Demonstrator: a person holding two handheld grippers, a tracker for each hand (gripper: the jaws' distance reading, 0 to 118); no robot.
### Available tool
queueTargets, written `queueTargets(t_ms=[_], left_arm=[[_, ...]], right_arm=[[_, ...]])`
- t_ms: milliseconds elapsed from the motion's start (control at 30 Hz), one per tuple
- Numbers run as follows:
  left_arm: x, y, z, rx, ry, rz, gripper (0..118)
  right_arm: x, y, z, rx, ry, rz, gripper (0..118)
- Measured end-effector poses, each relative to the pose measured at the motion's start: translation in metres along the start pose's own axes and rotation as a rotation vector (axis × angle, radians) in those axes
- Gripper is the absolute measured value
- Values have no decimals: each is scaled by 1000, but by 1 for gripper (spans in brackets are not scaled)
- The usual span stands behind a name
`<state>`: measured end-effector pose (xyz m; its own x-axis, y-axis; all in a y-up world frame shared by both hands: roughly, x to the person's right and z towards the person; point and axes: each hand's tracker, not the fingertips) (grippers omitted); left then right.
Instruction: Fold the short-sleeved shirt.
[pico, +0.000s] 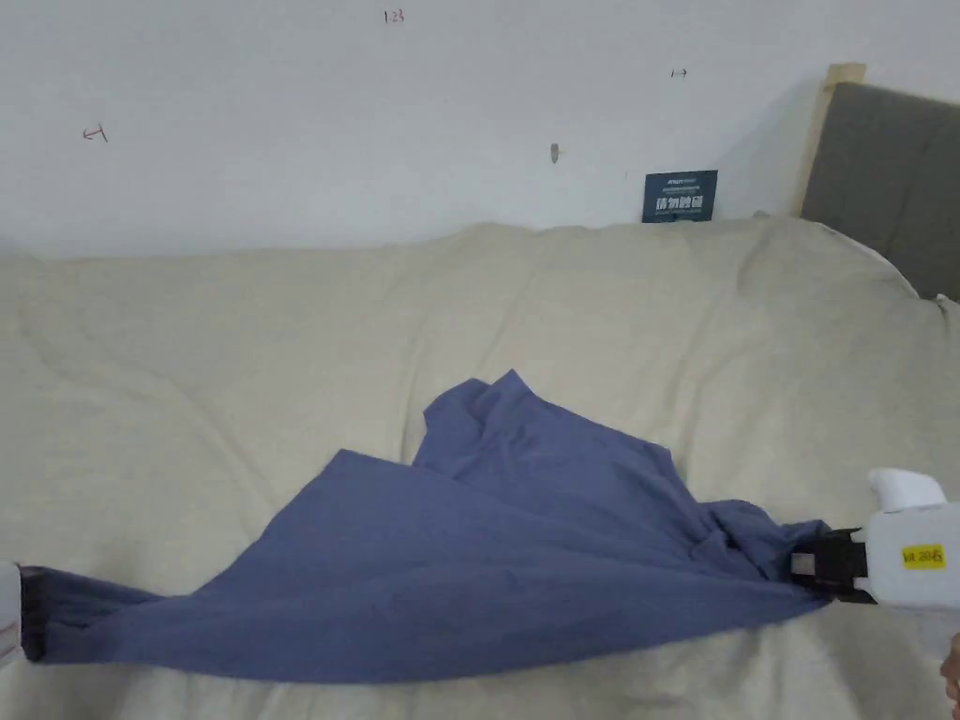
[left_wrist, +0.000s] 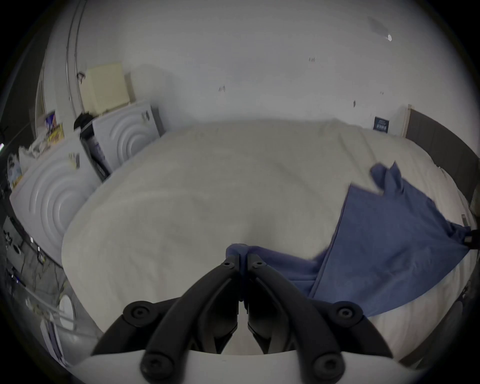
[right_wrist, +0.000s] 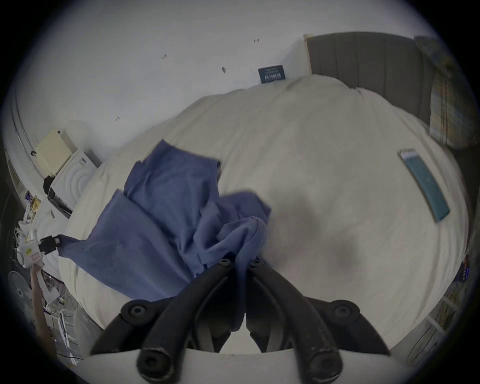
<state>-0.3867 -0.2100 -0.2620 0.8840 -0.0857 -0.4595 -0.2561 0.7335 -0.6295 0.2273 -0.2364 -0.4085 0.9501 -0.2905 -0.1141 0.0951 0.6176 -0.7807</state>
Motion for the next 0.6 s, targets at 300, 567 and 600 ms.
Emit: queueTargets(t_ms=[300, 567, 600], left_arm=[[-19, -42, -11, -96, -38, 15, 20], [2, -19, 31, 28, -180, 115, 115], [11, -17, 41, 52, -206, 128, 115]], right_arm=[[7, -22, -3, 7, 21, -48, 54], [-8, -17, 35, 73, -20, 55, 91], [-13, -22, 52, 151, -2, 64, 91]])
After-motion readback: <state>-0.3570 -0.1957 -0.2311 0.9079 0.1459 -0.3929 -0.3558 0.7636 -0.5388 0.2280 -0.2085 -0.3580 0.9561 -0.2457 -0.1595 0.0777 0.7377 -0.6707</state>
